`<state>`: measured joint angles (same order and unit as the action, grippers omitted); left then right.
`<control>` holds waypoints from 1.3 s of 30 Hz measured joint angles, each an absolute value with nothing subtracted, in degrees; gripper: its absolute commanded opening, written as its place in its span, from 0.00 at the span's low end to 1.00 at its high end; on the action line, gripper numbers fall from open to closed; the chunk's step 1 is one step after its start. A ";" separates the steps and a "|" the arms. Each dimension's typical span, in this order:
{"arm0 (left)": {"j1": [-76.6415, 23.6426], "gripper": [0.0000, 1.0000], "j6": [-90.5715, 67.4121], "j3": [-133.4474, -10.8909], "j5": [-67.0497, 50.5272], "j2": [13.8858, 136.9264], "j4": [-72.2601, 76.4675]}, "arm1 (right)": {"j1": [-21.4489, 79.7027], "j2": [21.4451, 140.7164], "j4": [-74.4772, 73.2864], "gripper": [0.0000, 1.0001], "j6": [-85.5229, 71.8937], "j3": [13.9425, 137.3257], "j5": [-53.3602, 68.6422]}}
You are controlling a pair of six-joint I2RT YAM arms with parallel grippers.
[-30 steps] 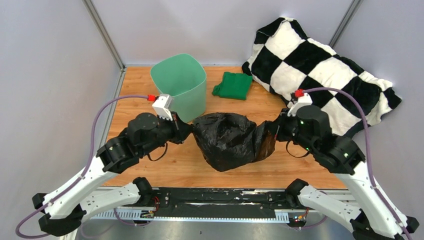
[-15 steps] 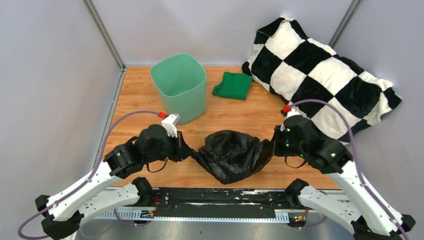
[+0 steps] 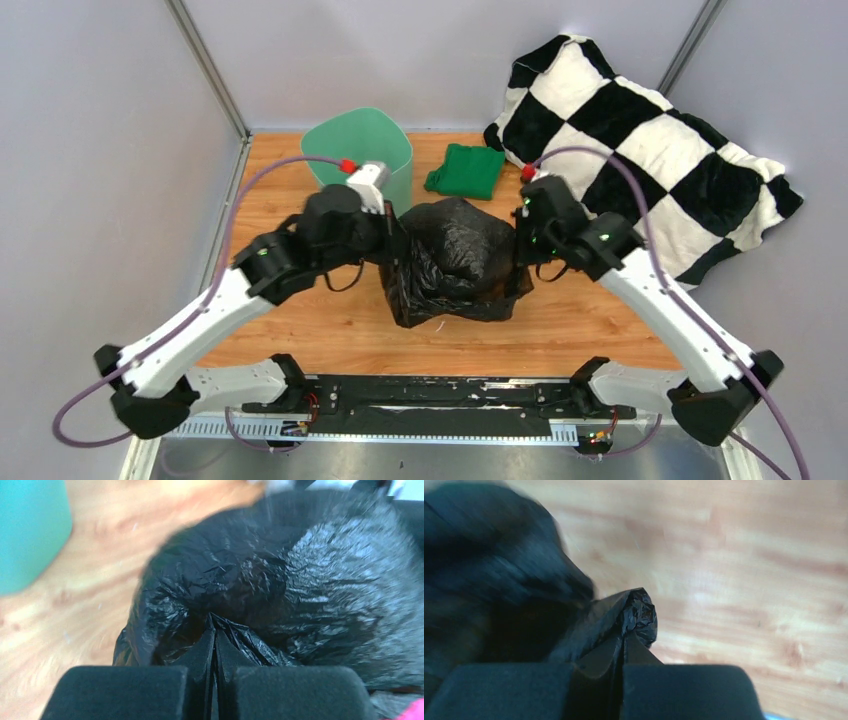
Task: Put the trash bags into the trash bin
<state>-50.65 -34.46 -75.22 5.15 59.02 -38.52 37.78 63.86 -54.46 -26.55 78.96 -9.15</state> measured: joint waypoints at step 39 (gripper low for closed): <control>-51.59 0.00 -31.68 -77.03 -4.27 54.89 -40.71 | 38.15 43.22 -59.59 0.86 -18.81 81.41 3.75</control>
